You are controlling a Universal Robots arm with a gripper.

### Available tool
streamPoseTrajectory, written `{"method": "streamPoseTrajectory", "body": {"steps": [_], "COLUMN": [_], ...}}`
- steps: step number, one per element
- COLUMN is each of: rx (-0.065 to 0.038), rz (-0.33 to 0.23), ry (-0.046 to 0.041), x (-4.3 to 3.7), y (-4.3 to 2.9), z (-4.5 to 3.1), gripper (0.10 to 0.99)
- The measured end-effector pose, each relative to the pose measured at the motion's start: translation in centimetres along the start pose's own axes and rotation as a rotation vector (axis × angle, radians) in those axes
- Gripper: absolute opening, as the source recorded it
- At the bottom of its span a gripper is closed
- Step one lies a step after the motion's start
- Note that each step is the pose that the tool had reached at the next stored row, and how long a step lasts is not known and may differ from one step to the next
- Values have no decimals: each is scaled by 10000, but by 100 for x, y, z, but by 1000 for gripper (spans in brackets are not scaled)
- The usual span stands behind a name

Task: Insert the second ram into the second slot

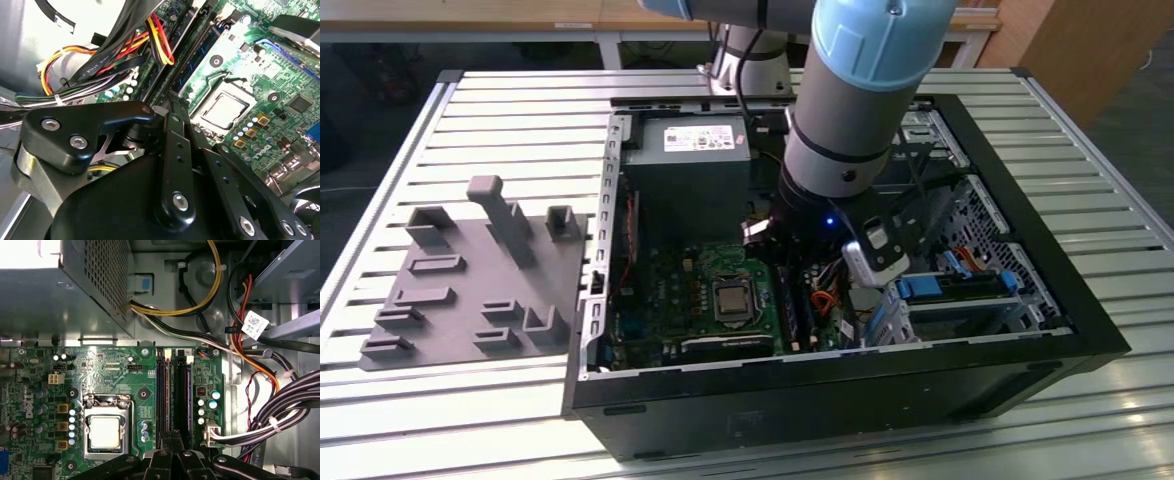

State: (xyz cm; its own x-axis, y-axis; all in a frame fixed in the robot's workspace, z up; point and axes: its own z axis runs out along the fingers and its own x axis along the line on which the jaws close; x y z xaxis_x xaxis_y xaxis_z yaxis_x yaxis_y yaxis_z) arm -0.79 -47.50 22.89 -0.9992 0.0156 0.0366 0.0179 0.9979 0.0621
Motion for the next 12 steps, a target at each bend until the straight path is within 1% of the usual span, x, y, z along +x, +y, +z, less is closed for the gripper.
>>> {"method": "streamPoseTrajectory", "body": {"steps": [12], "rx": [10], "rz": [1], "ry": [0], "x": [-3], "y": [-3], "z": [43], "gripper": [106]}}
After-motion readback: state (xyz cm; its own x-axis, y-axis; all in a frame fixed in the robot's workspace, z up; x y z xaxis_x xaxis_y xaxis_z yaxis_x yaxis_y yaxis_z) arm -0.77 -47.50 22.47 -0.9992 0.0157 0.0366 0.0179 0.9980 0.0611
